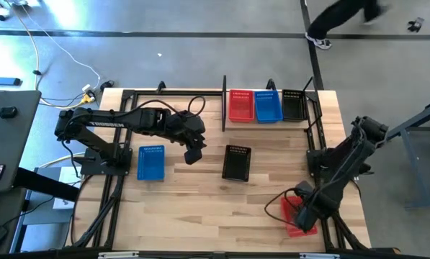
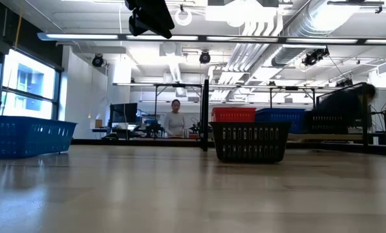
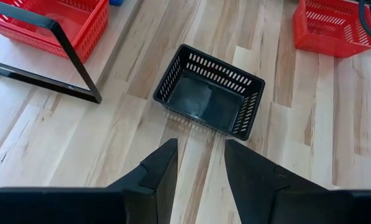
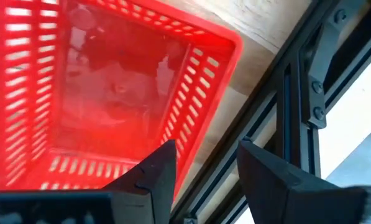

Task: Stack baskets on shelf by color
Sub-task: Stack the red bin on the other red bins on the shelf

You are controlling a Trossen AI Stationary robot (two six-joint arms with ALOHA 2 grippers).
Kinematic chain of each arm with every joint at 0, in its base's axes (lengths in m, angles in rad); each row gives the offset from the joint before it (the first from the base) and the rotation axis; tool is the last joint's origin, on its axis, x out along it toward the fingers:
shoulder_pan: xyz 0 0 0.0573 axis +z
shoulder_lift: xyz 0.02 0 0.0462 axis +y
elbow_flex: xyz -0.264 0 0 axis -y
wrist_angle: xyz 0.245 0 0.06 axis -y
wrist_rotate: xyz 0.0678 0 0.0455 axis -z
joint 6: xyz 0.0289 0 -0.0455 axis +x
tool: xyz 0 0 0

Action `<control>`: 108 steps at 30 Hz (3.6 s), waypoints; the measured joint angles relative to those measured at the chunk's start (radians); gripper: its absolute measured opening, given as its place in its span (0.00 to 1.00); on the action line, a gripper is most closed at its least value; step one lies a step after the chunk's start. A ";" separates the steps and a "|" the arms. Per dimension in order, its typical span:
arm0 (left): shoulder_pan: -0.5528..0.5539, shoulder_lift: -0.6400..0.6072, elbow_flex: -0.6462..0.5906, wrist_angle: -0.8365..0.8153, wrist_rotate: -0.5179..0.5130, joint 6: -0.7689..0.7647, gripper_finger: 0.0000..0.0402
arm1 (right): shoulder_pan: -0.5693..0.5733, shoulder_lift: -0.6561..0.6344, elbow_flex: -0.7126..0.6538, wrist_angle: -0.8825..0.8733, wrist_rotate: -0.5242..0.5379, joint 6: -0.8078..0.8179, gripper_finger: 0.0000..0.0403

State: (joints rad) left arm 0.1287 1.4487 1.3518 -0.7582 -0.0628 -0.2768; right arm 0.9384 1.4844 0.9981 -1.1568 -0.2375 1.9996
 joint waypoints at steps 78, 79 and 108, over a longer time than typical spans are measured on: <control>-0.373 0.011 0.001 0.157 -0.334 0.209 0.30 | -0.560 0.143 0.422 -0.019 0.843 -0.251 0.00; -0.373 0.012 0.001 0.157 -0.334 0.209 0.30 | -0.572 0.143 0.422 -0.024 0.843 -0.262 0.00; -0.271 0.020 0.001 0.129 -0.379 0.281 0.30 | -1.105 -0.049 0.422 0.115 0.696 -0.953 0.00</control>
State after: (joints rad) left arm -0.1422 1.4685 1.3529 -0.6290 -0.4416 0.0040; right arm -0.1669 1.4353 1.4200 -1.0421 0.4581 1.0461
